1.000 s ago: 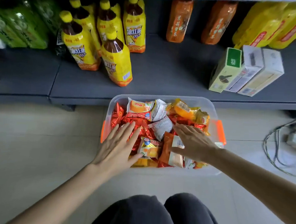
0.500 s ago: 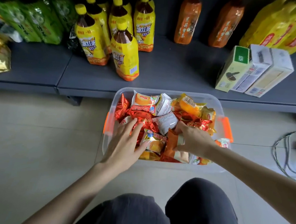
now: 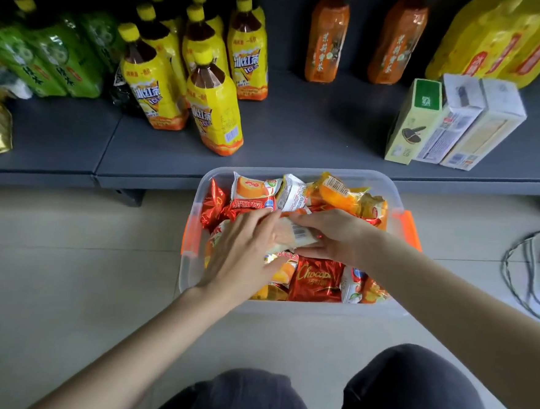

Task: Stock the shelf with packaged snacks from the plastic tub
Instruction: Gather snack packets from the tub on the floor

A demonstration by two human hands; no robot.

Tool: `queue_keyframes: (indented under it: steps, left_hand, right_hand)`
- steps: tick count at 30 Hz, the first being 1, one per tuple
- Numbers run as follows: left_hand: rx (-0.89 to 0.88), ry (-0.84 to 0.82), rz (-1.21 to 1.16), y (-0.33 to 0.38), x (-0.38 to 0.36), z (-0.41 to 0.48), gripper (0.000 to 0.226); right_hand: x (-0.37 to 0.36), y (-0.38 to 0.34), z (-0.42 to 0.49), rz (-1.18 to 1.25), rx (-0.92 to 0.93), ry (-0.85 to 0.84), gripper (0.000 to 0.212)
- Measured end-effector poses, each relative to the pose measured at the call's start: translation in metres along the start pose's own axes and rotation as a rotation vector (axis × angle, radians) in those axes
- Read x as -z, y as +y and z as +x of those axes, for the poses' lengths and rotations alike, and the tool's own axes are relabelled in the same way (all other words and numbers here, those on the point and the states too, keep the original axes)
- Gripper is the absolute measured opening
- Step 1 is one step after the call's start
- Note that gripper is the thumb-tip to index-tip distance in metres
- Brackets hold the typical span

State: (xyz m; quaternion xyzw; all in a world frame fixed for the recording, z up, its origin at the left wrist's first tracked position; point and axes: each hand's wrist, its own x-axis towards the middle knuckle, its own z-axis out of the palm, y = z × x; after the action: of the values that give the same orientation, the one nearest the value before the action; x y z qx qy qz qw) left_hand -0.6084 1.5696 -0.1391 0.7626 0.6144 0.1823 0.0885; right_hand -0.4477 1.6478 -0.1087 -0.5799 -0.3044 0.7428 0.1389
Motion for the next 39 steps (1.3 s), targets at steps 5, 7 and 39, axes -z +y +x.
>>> queue_keyframes:
  steps: [5, 7, 39]
  left_hand:
    - [0.111, 0.100, -0.100, -0.014, 0.005, -0.005, 0.061]
    - [0.123, 0.114, -0.099, -0.016, 0.007, -0.006, 0.059]
    - [1.165, 0.065, -1.350, -0.034, 0.050, -0.009, 0.019]
  right_hand:
    - [-0.010, 0.005, 0.005, 0.034, 0.056, -0.088, 0.036]
    - [-0.012, 0.008, 0.006, 0.064, 0.060, -0.123, 0.037]
    - [-0.002, 0.056, 0.058, -1.195, 0.660, 0.088, 0.040]
